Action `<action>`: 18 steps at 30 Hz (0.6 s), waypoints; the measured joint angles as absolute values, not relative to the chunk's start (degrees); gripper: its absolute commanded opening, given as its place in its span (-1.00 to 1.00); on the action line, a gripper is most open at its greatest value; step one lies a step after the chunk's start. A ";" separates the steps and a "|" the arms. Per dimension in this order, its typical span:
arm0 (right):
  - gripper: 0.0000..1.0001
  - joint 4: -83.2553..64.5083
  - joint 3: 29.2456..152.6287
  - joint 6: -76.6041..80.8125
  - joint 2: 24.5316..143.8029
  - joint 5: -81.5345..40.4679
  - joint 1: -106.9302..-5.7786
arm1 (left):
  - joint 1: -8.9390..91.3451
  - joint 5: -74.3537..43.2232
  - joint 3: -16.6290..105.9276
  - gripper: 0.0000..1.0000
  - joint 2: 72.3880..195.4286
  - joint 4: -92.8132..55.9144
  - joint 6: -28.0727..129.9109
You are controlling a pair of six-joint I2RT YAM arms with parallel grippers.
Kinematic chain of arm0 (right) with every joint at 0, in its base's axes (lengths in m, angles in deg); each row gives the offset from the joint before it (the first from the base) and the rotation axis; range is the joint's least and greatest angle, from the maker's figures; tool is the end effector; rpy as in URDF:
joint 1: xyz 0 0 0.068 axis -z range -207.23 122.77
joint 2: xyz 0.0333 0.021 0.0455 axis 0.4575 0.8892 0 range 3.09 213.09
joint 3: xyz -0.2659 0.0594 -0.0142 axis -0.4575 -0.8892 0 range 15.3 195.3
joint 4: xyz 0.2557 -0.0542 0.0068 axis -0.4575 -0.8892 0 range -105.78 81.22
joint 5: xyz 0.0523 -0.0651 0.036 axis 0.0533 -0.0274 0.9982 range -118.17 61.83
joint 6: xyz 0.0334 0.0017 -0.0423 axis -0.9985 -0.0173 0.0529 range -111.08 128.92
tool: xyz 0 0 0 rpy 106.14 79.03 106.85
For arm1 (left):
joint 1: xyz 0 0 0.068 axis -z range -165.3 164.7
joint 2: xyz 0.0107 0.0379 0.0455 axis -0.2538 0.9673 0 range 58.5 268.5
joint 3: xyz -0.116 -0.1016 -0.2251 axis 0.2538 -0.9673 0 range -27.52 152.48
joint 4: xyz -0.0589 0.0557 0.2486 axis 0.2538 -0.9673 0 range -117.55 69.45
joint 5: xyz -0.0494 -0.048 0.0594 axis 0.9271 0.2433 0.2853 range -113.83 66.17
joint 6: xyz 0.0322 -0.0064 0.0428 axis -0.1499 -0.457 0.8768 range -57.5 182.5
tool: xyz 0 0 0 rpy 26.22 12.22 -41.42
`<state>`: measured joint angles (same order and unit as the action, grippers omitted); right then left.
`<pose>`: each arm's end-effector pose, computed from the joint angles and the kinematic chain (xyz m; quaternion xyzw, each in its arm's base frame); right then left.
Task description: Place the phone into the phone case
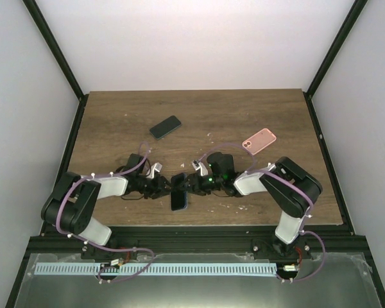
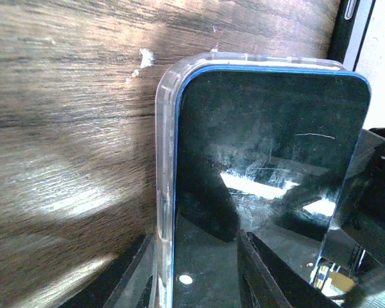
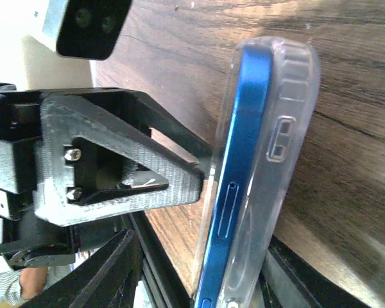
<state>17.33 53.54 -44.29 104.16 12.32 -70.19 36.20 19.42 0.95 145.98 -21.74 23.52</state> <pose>0.2163 0.2329 0.1215 -0.0796 0.8492 0.5196 0.0507 0.2104 -0.1090 0.1113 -0.0428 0.9023 -0.4280 0.0272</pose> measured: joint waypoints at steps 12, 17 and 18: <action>-0.98 22.60 50.68 -48.07 102.85 13.87 -69.90 | 36.35 18.72 0.69 -0.16 145.00 -21.85 23.69; -0.94 23.08 50.37 -48.66 102.87 13.69 -69.90 | 36.35 18.76 0.14 -0.16 144.76 -21.07 23.60; -0.77 23.06 50.37 -48.64 102.90 13.67 -69.90 | 36.35 18.76 0.07 -0.16 144.67 -21.02 23.56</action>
